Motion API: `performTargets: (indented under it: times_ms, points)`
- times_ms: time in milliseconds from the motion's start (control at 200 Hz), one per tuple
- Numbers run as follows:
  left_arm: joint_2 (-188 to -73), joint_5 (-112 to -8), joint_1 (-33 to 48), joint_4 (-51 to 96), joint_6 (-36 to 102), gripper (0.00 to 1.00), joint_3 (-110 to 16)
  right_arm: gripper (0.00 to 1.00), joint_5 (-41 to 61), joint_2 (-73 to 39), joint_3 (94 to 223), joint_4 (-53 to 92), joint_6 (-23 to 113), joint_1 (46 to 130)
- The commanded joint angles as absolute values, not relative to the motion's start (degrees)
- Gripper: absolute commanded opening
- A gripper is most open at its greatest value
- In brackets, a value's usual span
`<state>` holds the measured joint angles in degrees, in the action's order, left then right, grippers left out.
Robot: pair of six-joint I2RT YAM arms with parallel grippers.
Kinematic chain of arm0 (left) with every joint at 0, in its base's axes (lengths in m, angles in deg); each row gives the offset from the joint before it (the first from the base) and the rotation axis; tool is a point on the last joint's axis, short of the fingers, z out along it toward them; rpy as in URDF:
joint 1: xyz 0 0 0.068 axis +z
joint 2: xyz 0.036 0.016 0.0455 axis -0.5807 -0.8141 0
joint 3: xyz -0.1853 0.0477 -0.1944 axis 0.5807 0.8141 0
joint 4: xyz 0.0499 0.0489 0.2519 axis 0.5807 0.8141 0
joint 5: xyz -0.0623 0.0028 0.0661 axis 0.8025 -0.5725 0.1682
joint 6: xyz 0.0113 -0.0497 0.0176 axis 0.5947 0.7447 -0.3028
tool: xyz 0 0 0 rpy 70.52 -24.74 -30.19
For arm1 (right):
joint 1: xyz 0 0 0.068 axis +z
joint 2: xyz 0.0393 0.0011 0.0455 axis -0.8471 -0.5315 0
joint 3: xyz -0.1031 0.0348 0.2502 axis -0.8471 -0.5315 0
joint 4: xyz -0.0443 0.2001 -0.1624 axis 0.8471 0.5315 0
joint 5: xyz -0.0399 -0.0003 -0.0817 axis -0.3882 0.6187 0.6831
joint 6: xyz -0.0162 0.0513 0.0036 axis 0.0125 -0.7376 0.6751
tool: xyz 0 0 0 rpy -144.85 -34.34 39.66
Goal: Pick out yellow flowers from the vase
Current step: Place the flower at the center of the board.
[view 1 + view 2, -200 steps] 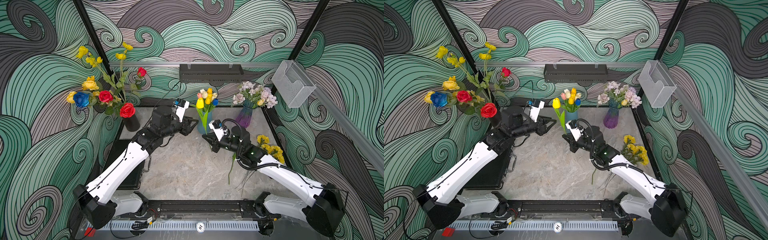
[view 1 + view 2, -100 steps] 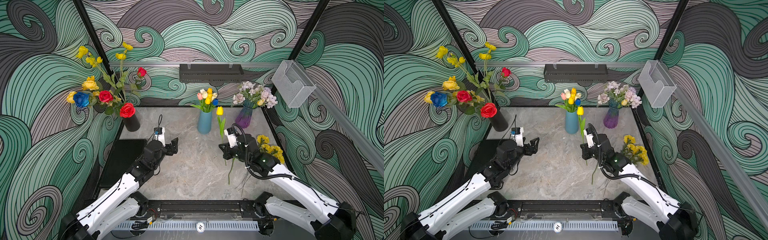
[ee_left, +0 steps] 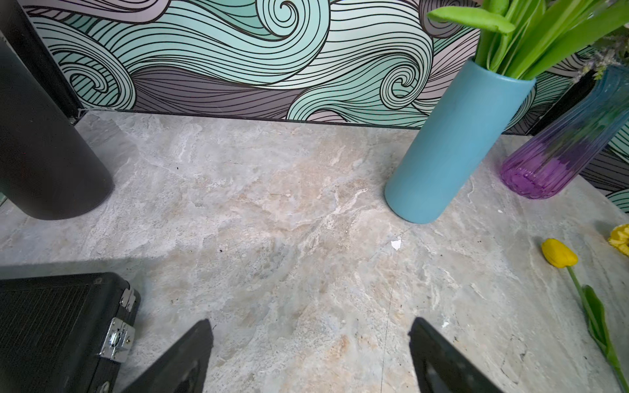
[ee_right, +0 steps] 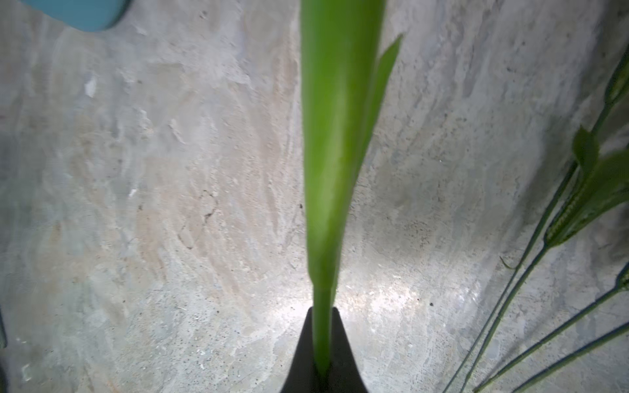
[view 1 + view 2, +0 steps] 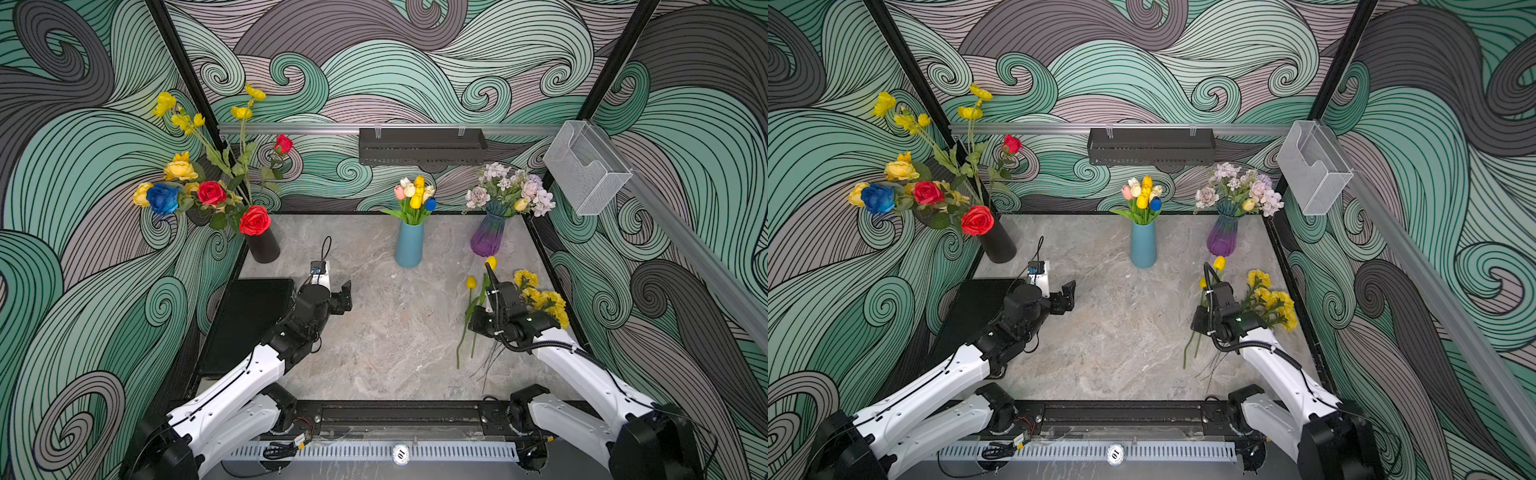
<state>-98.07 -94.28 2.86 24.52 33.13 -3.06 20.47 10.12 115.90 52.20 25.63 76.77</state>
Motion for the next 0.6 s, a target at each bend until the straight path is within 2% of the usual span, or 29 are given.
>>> performTargets:
  times_ms: [0,125,395,595]
  points:
    - [-97.2,-96.4,3.3,22.9,31.9,0.9,-3.2,0.0,20.5,7.5,114.8,53.4,21.3,75.7]
    - [-96.4,-96.8,3.3,22.5,31.7,0.9,-2.5,0.07,21.3,5.0,114.8,53.6,21.0,75.5]
    - [-96.1,-97.1,3.3,20.2,31.7,0.9,-1.1,0.37,23.9,5.3,114.4,53.5,20.8,75.1]
    - [-96.6,-92.3,3.4,16.8,30.7,0.89,-0.4,0.44,26.2,9.4,115.1,53.5,22.6,74.7]
